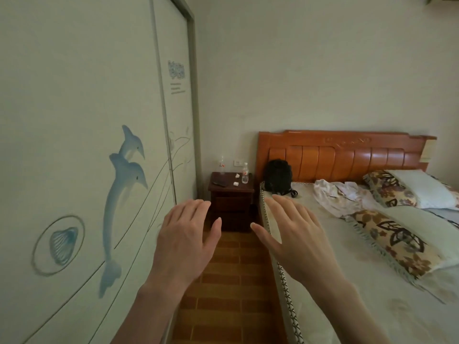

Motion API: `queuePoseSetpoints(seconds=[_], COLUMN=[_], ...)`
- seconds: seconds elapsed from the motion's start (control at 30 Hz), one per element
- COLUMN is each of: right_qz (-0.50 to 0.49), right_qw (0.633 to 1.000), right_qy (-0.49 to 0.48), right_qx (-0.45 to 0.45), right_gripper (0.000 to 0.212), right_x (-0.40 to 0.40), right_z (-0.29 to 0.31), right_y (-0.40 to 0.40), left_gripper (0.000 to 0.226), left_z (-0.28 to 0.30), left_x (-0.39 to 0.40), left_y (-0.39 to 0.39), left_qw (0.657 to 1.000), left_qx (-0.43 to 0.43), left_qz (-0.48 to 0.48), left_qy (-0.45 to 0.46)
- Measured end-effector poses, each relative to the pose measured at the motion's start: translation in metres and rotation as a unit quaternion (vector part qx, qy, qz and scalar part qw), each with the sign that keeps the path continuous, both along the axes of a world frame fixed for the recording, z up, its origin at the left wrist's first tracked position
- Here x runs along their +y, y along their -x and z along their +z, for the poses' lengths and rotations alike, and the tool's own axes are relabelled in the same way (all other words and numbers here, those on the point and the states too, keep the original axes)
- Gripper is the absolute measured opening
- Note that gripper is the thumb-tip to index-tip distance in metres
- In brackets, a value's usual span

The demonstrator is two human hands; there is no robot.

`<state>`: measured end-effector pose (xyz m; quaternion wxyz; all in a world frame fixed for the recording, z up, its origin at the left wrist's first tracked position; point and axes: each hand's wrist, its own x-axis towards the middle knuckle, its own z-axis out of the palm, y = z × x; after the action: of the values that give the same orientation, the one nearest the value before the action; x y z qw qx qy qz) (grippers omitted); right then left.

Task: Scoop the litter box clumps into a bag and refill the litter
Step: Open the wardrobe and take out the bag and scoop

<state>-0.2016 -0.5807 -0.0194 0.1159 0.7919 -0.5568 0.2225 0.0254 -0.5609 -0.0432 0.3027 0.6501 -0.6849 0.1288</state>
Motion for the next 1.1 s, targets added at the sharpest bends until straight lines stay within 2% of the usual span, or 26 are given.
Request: queuePoseSetpoints(seconds=[0.4, 0.7, 1.1], right_qz=[-0.044, -0.069, -0.038], right_qw=[0.999, 0.997, 0.999], right_qy=[-0.006, -0.012, -0.009], right_qx=[-0.015, -0.025, -0.018], right_gripper=[0.073, 0.076, 0.076], right_x=[-0.224, -0.378, -0.644], right_z=[-0.011, -0.025, -0.023], right_y=[-0.045, -0.045, -0.038], left_gripper=[0.062, 0.057, 0.059], left_z=[0.003, -0.004, -0.002], left_x=[-0.239, -0.396, -0.654], left_y=[-0.049, -0.045, -0.024], left_qw=[0.999, 0.999, 0.998], left_qx=[-0.02, -0.039, -0.063], left_qz=[-0.026, -0.037, -0.014], left_qy=[-0.011, -0.003, -0.011])
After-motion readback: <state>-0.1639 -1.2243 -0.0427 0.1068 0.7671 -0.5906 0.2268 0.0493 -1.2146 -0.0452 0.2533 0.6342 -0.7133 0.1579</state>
